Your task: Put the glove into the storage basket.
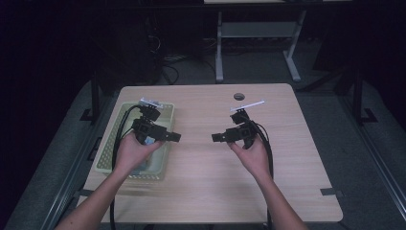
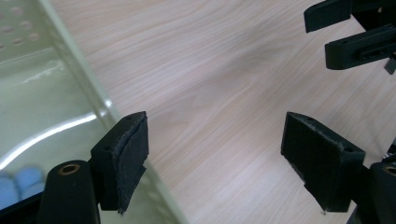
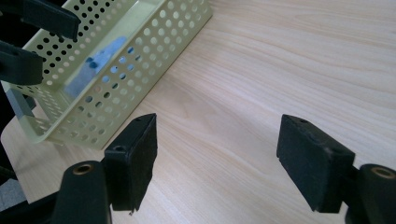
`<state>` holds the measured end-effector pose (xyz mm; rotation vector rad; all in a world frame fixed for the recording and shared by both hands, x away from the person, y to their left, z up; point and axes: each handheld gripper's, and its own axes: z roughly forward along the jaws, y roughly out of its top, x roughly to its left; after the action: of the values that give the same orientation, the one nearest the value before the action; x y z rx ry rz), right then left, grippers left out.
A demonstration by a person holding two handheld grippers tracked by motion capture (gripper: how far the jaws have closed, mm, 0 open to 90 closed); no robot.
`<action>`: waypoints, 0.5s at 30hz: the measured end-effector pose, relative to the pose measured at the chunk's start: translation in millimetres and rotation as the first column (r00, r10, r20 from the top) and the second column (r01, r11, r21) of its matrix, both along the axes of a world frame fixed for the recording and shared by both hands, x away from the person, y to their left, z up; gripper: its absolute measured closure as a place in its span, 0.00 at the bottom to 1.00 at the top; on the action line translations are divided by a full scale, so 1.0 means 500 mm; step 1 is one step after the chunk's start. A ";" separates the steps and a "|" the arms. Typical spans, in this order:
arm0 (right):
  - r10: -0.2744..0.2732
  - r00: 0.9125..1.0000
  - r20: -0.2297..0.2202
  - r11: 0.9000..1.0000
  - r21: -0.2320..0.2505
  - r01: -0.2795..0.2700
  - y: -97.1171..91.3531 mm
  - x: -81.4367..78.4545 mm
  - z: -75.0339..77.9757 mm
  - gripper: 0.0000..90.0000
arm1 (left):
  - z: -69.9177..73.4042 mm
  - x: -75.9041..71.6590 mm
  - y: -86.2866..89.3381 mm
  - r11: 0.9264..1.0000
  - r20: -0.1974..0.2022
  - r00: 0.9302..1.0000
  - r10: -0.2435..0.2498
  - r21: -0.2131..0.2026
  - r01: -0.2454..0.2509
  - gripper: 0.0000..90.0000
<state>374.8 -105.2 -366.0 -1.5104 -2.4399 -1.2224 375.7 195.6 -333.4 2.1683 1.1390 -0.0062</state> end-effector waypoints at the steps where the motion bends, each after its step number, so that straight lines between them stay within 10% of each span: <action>1: -0.001 1.000 0.006 1.000 0.002 0.001 -0.003 0.000 -0.002 0.32 | -0.001 0.000 -0.005 1.000 0.004 1.000 -0.006 0.002 0.006 0.26; 15: -0.024 1.000 -0.016 0.999 -0.022 0.024 -0.049 -0.012 -0.023 0.31 | -0.004 -0.012 -0.062 0.999 0.014 0.999 -0.049 -0.017 0.050 0.25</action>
<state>368.8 -129.8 -377.6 -1.5530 -2.4398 -1.1866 369.6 164.8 -335.3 2.1777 1.0736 -0.0233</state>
